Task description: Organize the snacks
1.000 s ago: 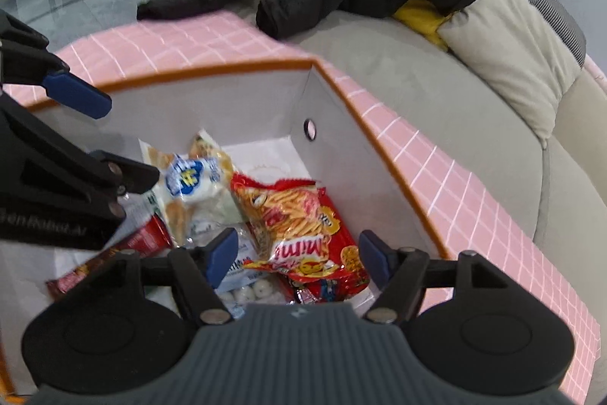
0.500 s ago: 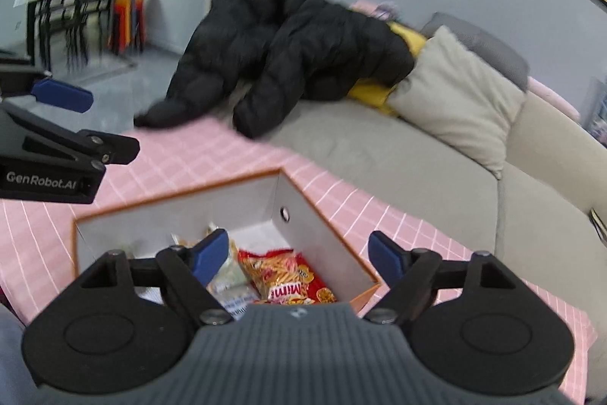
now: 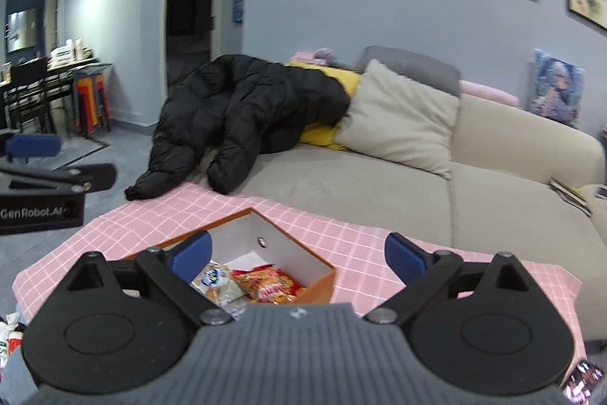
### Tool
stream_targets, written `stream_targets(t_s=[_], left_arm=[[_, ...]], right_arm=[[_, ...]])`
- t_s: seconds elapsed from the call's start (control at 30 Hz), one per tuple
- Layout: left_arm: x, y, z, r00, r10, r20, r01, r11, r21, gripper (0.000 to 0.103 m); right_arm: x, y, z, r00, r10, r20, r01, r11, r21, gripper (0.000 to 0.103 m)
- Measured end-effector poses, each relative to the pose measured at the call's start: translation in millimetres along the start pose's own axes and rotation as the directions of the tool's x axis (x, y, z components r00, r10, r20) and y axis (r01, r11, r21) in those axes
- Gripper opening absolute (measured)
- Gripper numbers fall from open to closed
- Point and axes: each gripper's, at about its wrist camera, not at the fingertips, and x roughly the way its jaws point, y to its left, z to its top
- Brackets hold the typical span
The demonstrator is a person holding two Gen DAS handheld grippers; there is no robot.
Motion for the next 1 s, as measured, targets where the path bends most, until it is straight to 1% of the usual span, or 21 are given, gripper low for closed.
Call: stream_targets(t_s=[0.2,0.3,0.4,0.53,0.67,0.83,0.9,1.0], left_arm=[[-14.1,-12.4,-26.5,1.0,0.001,-0.031,-0.002,1.0,-0.017,0.089],[-14.6,-15.6,-40.7,0.999,-0.003,-0.048,0.002,0.999,-0.038,0.089],[-10.4,-20.9,-53.2,0.996,-0.009,-0.084,0.006,0.999,-0.039,0.089],[-2.0,-30.8,-68.3,0.99,-0.01,-0.139,0.007,1.0,-0.021,0.089],[5.1,-38.8,-80.3,0.982,-0.013,-0.188,0.013,1.0,-0.006,0.089],[17.1,-43.4,-90.4,0.966,-0.003,-0.258,0.006,1.0,0.012,0.089],[19.6,-44.2,-91.8,0.961,0.002,-0.278,0.003,1.0,0.015,0.089],[20.6,-46.3,-92.0,0.958,0.0,-0.287,0.006,1.0,0.019,0.089]], right_arm=[[-35.7,1.1,-27.3,0.998,-0.05,0.028,0.05,0.999,0.01,0.095],[-43.3,3.7,-43.3,0.996,-0.077,0.04,0.076,0.997,0.014,0.096],[-42.5,6.4,-60.3,0.995,-0.094,0.033,0.094,0.996,0.004,0.096],[-35.1,7.3,-79.7,0.994,-0.105,-0.021,0.105,0.994,-0.018,0.096],[-21.1,4.4,-90.2,0.992,-0.104,-0.071,0.103,0.995,-0.008,0.096],[-1.8,2.8,-99.2,0.986,-0.084,-0.144,0.087,0.996,0.017,0.097],[6.3,1.0,-101.6,0.981,-0.068,-0.181,0.076,0.996,0.036,0.097],[11.7,-2.1,-103.5,0.978,-0.055,-0.199,0.068,0.996,0.06,0.097]])
